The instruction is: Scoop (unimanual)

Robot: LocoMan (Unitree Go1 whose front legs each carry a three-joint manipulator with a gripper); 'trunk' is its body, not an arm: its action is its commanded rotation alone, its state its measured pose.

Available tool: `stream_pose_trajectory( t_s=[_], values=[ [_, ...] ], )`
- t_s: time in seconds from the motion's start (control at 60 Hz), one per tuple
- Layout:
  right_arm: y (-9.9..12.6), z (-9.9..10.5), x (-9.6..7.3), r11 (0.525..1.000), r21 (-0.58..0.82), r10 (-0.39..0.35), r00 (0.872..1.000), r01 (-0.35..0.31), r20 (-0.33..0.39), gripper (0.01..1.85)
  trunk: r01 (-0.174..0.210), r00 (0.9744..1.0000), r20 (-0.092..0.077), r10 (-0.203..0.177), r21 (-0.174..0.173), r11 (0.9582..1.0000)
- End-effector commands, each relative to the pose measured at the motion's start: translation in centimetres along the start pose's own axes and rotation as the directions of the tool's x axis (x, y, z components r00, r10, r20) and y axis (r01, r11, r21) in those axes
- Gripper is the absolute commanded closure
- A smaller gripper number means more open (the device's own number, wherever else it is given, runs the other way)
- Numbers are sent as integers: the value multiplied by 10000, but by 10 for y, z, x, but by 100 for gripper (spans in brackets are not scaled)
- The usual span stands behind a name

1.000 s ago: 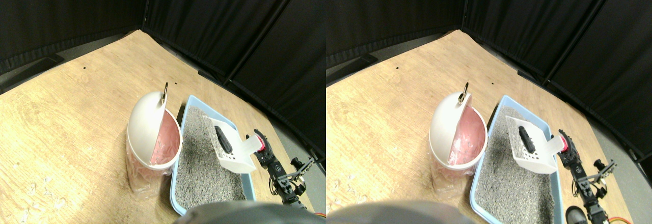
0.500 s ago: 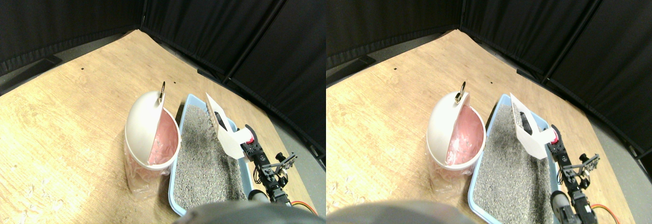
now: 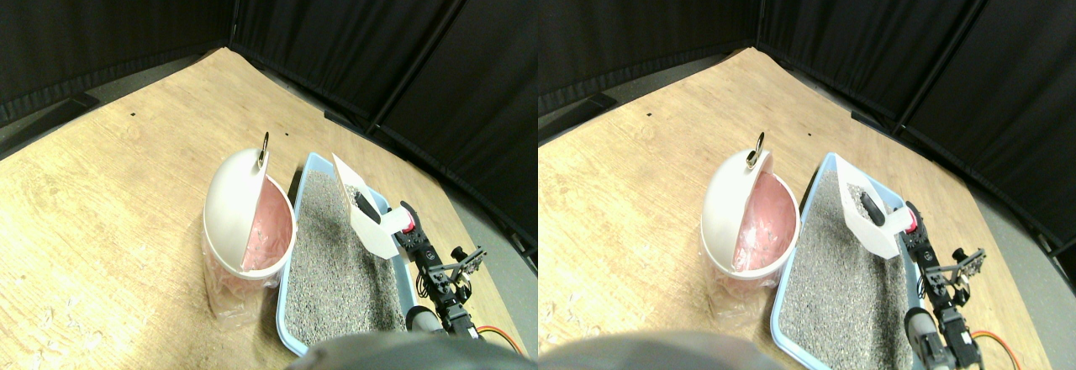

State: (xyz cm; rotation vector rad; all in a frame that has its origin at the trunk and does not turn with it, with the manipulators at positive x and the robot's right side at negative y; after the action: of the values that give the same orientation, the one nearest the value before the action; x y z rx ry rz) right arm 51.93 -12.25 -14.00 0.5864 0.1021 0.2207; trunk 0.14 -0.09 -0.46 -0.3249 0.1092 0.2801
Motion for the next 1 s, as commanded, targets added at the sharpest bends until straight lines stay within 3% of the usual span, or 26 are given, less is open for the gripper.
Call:
stream_pose_trajectory(
  t_s=[0.017,0.167,0.25,0.483,0.6,0.833,0.883,1.0],
  values=[
    [13,10,-1,9941,-747,816,9956,-781,455,180,-144,9999,41,144,-132,9998],
    [27,20,-3,9574,-2616,1366,9899,-1222,376,180,-317,9995,-32,317,-222,9992],
    [37,27,-3,9081,-3808,1906,9817,-1741,57,180,-377,9993,-31,376,-276,9989],
    [56,36,6,8496,-4855,1984,9778,-2059,-675,180,-620,9981,-89,616,-418,9972],
    [65,36,10,8314,-5128,1917,9767,-2140,-967,180,-728,9973,-41,727,-502,9961],
    [73,30,20,8393,-4878,2120,9707,-2399,-1127,180,-964,9953,5,966,-663,9931],
    [74,28,22,8263,-4984,2276,9650,-2621,-1301,180,-1010,9949,-2,1012,-708,9924],
    [82,26,22,8161,-5174,2084,9662,-2574,-1518,180,-1092,9940,-14,1094,-749,9912]
  ],
)
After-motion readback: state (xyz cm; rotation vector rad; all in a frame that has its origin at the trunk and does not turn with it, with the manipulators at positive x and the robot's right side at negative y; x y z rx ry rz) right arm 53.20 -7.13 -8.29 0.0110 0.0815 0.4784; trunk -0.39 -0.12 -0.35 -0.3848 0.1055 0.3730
